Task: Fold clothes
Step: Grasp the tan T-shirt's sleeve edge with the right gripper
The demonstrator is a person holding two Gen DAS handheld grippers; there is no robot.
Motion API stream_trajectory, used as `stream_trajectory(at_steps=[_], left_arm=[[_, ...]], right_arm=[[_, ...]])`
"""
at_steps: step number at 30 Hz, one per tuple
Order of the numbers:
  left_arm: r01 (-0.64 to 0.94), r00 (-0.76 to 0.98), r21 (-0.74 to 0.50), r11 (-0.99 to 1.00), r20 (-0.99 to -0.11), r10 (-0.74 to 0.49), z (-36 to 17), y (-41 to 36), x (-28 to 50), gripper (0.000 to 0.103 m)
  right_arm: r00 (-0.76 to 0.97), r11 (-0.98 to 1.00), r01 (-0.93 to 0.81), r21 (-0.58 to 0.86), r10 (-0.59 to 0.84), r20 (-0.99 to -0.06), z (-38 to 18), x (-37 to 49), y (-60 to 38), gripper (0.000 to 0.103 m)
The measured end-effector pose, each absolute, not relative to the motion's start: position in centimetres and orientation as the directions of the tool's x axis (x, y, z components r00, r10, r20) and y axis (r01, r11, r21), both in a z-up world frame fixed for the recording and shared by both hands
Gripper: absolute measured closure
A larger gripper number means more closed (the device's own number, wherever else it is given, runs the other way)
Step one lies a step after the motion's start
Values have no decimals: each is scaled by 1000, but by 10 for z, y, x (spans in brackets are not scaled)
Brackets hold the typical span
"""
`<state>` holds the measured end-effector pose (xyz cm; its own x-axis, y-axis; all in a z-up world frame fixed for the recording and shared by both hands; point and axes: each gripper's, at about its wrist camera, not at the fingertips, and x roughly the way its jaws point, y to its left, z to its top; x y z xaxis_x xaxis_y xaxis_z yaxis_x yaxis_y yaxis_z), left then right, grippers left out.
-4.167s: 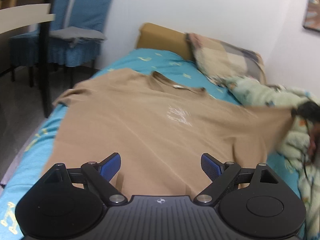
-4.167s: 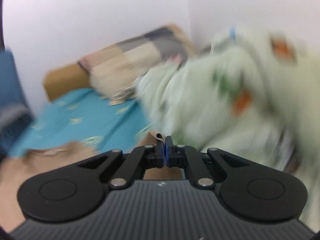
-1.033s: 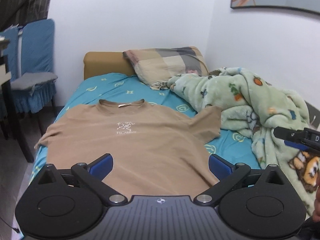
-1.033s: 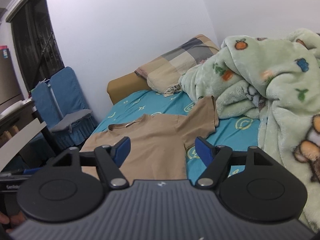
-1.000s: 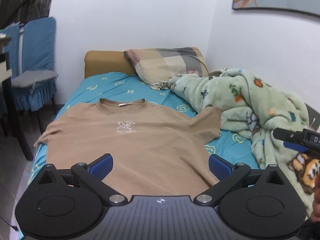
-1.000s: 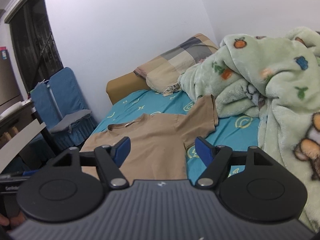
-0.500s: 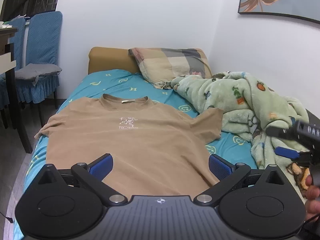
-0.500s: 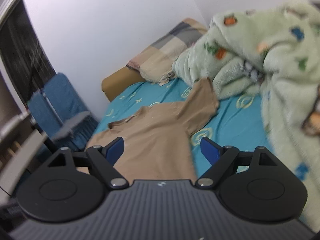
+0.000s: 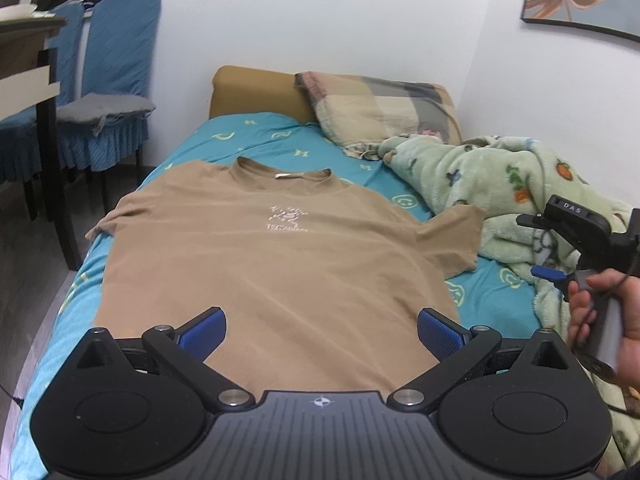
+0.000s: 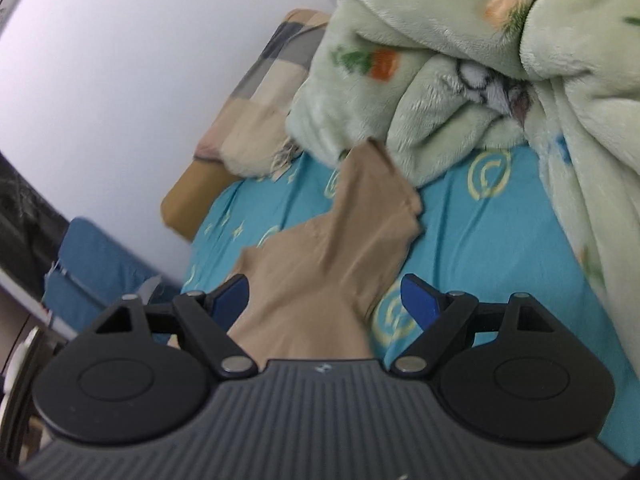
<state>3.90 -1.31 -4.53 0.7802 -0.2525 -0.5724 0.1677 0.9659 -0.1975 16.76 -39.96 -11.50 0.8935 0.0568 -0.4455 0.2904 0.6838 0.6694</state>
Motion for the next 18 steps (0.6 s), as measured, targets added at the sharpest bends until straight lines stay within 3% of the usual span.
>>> stream_trajectory(at_steps=[7, 12, 18], left_arm=[[118, 769, -227, 967, -595, -233, -64, -13, 58, 0], [117, 763, -219, 969, -604, -229, -77, -18, 78, 0], [144, 733, -198, 969, -636, -239, -97, -24, 96, 0]], right_arm=[[904, 670, 302, 678, 25, -428, -166, 222, -443, 18], [870, 740, 311, 597, 31, -491, -213, 269, -452, 18], [926, 788, 218, 576, 21, -378, -232, 317, -466, 16]])
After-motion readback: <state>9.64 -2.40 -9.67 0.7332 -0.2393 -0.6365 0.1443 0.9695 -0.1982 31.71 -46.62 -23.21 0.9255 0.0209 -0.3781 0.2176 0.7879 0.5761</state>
